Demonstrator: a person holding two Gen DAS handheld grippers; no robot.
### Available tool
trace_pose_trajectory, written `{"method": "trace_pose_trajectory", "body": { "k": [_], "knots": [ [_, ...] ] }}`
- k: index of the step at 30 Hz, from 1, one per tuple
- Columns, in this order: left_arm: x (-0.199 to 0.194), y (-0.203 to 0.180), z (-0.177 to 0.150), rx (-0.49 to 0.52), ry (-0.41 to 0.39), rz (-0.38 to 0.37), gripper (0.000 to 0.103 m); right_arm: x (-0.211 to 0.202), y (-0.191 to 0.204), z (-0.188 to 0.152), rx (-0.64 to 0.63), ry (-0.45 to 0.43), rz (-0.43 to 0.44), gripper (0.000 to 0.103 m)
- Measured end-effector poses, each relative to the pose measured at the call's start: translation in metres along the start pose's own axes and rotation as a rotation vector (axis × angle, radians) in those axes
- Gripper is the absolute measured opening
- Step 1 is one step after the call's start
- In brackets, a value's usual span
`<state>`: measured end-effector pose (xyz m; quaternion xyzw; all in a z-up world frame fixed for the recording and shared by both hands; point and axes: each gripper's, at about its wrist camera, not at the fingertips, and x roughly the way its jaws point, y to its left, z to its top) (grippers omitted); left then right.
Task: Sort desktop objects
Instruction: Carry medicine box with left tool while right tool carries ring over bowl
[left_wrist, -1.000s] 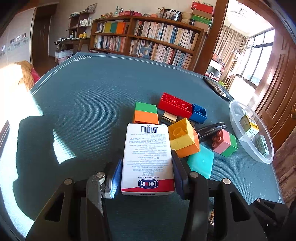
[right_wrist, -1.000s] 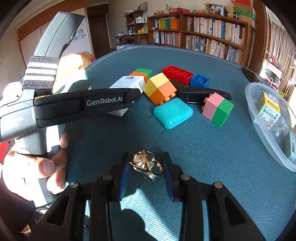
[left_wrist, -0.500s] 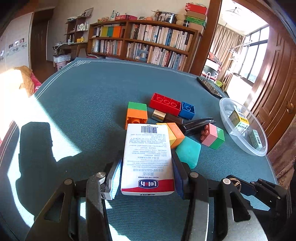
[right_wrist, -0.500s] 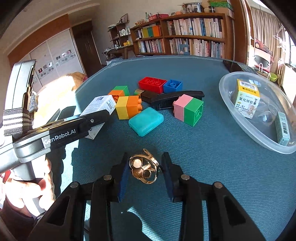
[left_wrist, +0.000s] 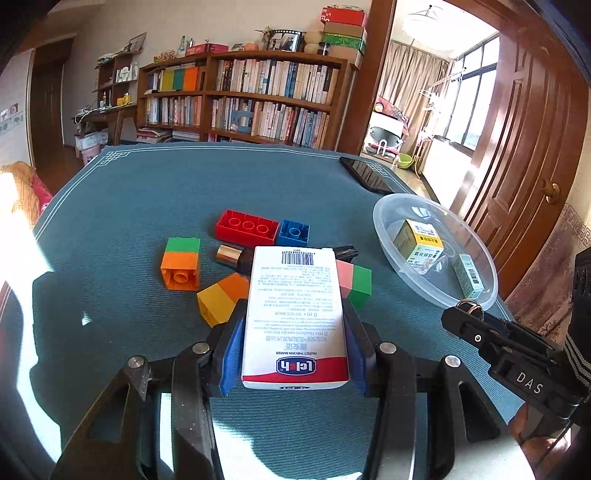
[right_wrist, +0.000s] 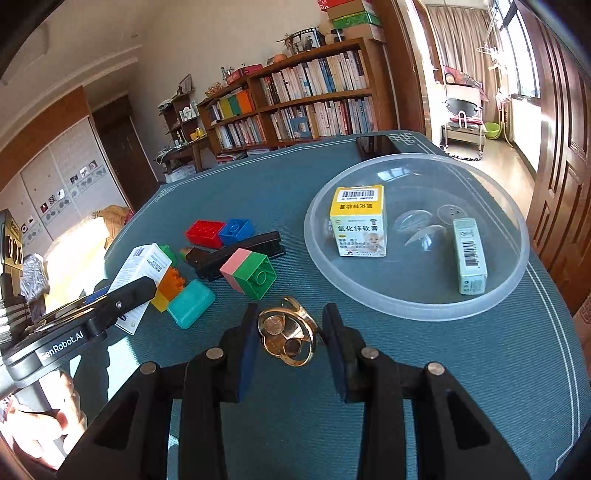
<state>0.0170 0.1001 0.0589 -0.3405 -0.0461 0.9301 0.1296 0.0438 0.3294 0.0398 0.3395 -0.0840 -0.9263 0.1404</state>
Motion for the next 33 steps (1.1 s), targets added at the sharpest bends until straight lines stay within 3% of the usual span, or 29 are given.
{"method": "trace_pose_trajectory", "body": {
  "k": [9,17,27,33],
  "knots": [
    [0.015,-0.057,0.016,0.093,0.006,-0.11,0.05,-0.016,-0.048,0.011,0.112,-0.067,-0.069,0.038],
    [0.043,-0.092,0.029,0.109,0.054,-0.212,0.05,-0.025,-0.078,0.018,0.156,-0.104,-0.099,0.038],
    [0.075,-0.124,0.037,0.139,0.104,-0.263,0.05,-0.024,-0.096,0.026,0.18,-0.13,-0.121,0.038],
    [0.093,-0.13,0.042,0.129,0.114,-0.257,0.05,-0.02,-0.104,0.032,0.186,-0.136,-0.126,0.038]
  ]
}}
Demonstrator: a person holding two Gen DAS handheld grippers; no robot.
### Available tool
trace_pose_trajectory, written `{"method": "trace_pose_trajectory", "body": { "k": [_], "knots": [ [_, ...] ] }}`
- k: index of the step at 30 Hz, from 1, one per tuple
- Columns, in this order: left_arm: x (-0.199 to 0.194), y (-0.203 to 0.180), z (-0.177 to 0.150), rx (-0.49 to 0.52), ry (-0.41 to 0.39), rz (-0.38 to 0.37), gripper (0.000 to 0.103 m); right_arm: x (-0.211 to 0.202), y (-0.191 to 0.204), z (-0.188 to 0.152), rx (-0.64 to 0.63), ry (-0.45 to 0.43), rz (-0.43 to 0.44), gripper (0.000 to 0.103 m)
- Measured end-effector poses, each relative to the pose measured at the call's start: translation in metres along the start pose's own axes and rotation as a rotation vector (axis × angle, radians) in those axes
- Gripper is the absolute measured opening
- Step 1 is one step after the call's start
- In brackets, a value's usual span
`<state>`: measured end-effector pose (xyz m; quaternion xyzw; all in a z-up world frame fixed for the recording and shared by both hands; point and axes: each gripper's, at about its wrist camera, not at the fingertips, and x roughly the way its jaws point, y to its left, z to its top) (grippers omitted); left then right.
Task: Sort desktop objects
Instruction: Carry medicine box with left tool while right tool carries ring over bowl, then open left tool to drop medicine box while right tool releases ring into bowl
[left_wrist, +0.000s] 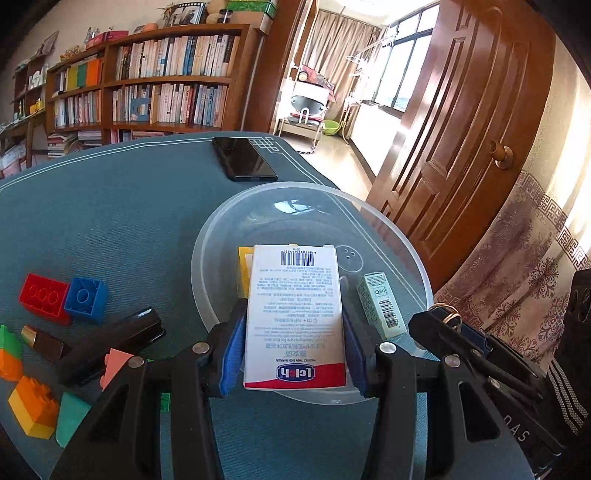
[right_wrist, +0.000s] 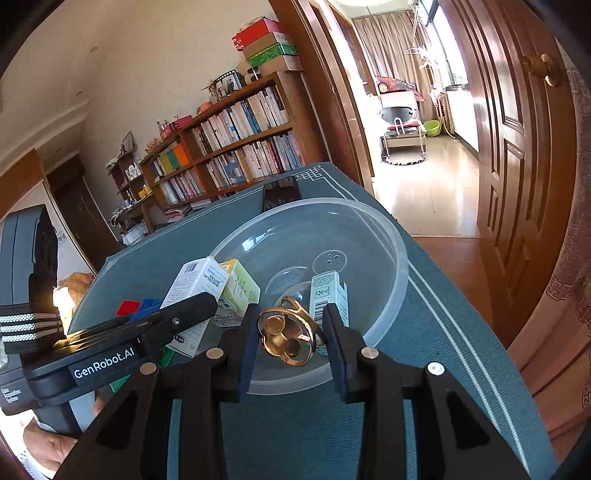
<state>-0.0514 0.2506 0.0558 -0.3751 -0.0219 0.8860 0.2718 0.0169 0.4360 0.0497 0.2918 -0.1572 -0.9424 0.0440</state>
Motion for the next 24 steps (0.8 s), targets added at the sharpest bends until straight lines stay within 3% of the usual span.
{"method": "trace_pose_trajectory", "body": {
  "k": [14,19,24],
  "knots": [
    [0.031,-0.001,0.023,0.039,-0.091,0.074,0.051,0.009,-0.006,0.006,0.009,0.006,-0.008,0.038],
    [0.049,0.012,0.022,-0.012,-0.049,0.034,0.054,0.01,-0.006,0.007,0.0,0.006,-0.012,0.038],
    [0.042,0.022,0.023,-0.058,-0.06,-0.011,0.056,0.014,0.0,0.008,-0.016,0.01,-0.02,0.038]
  ]
}}
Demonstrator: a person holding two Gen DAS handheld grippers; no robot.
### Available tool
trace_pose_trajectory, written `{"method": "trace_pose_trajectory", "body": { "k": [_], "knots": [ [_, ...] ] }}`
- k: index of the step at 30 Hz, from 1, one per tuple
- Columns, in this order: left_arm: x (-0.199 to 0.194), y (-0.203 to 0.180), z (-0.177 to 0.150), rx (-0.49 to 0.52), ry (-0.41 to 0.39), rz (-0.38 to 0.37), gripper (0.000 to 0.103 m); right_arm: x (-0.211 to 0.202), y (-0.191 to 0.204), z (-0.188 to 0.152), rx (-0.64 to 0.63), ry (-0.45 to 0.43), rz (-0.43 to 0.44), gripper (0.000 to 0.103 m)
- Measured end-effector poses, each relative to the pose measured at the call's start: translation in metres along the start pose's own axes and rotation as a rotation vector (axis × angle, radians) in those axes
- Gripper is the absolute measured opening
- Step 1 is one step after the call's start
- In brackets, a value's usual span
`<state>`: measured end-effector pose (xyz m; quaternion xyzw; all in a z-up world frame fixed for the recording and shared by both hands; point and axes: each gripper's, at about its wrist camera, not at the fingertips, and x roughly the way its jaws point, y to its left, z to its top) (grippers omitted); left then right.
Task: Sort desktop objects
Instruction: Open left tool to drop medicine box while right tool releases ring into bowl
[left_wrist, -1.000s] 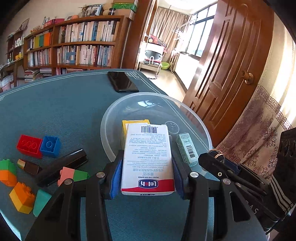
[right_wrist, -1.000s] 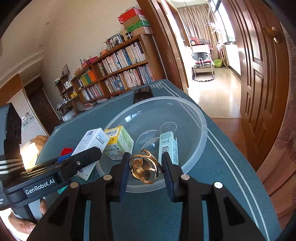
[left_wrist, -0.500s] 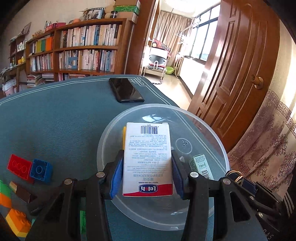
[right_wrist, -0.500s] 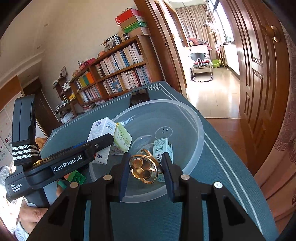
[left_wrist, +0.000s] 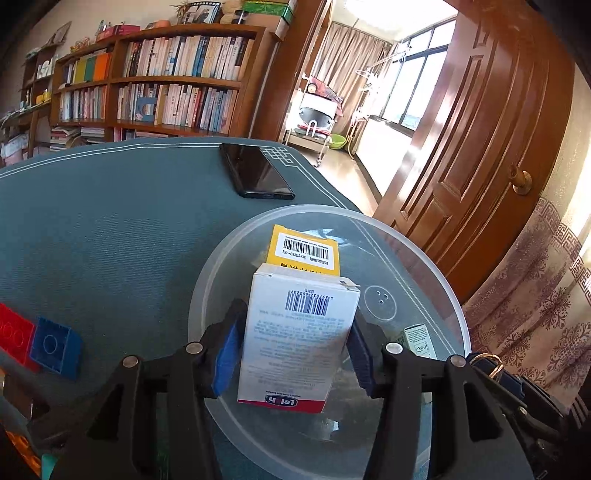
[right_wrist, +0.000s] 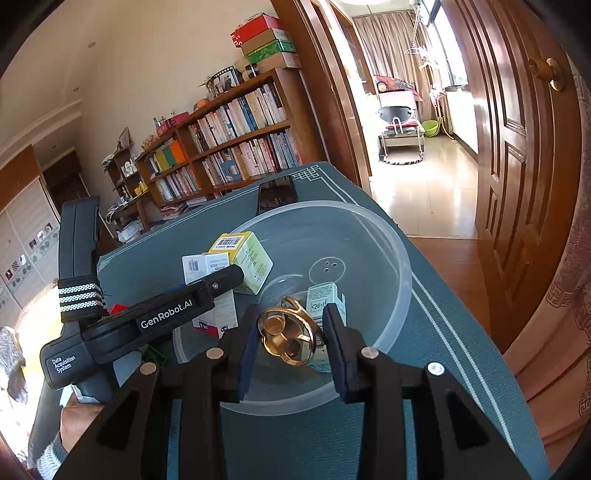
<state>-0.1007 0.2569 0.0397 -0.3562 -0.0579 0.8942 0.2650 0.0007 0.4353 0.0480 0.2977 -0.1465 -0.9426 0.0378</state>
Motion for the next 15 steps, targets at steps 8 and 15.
{"method": "trace_pose_trajectory", "body": {
  "k": [8,15],
  "knots": [
    [-0.031,0.013,0.011,-0.042,-0.064,-0.048,0.067,0.01,0.016,0.001,-0.034,0.019,0.001,0.038],
    [-0.049,0.022,0.02,-0.041,-0.105,-0.011,0.067,0.02,0.024,-0.004,-0.037,0.045,-0.026,0.043]
  ]
}}
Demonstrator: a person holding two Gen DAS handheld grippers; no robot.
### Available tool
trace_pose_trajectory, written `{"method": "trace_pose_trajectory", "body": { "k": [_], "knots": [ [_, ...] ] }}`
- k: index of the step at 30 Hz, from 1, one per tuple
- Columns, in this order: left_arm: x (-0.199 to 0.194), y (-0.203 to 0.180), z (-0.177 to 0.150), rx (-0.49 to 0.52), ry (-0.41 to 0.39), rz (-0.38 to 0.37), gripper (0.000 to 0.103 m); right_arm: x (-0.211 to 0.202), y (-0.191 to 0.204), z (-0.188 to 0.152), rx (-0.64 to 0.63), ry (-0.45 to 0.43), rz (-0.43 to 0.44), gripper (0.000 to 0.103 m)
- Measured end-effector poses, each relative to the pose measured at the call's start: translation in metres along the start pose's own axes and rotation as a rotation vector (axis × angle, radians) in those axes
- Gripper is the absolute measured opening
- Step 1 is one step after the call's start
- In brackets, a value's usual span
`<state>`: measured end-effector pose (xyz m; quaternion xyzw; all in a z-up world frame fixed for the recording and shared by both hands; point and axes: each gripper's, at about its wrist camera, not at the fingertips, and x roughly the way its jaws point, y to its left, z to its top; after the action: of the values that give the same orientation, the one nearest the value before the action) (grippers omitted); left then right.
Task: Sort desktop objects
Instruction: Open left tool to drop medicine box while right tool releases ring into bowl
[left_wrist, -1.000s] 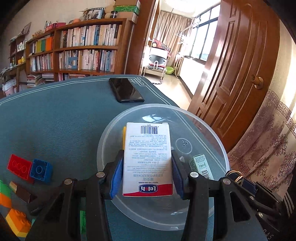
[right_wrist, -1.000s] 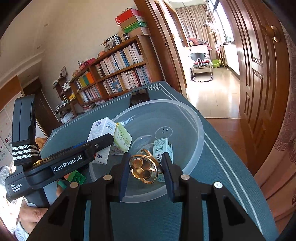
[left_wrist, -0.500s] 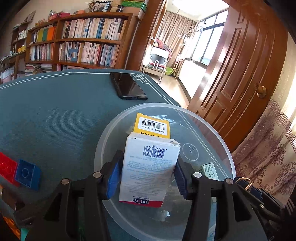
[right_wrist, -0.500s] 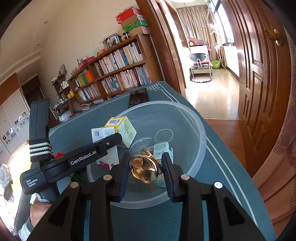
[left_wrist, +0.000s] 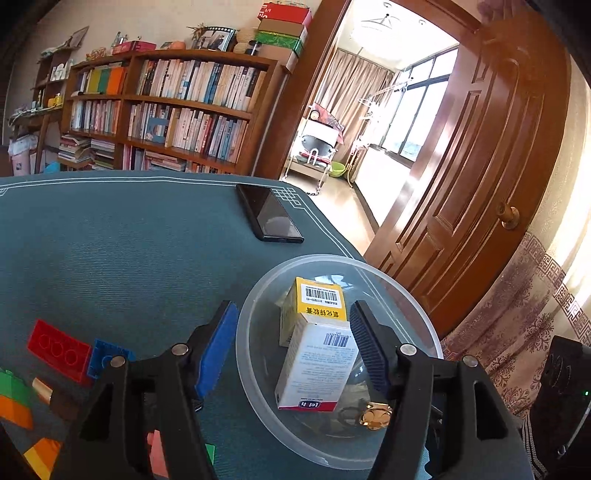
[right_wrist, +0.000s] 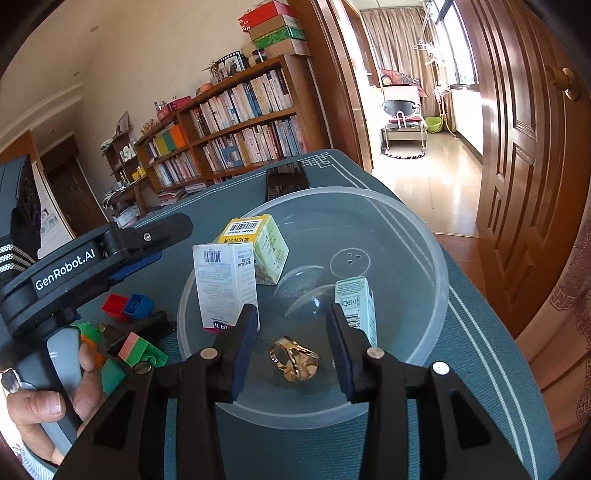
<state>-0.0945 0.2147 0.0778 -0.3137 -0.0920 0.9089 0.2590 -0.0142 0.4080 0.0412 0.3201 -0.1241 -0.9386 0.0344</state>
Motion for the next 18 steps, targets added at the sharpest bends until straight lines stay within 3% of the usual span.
{"method": "trace_pose_trajectory", "body": {
  "k": [11,13,16,18],
  "knots": [
    [-0.004,0.011,0.007,0.007,0.009,0.087,0.067,0.013,0.024,-0.01,-0.047,0.054,-0.003,0.043],
    [-0.005,0.012,0.008,0.002,0.012,0.086,0.072,0.012,0.026,-0.013,-0.041,0.06,0.0,0.044],
    [-0.008,0.011,0.008,0.004,0.01,0.093,0.078,0.009,0.031,-0.018,-0.045,0.062,0.003,0.054],
    [-0.009,0.009,0.009,0.009,0.016,0.098,0.078,0.007,0.035,-0.019,-0.05,0.057,0.002,0.072]
  ]
}}
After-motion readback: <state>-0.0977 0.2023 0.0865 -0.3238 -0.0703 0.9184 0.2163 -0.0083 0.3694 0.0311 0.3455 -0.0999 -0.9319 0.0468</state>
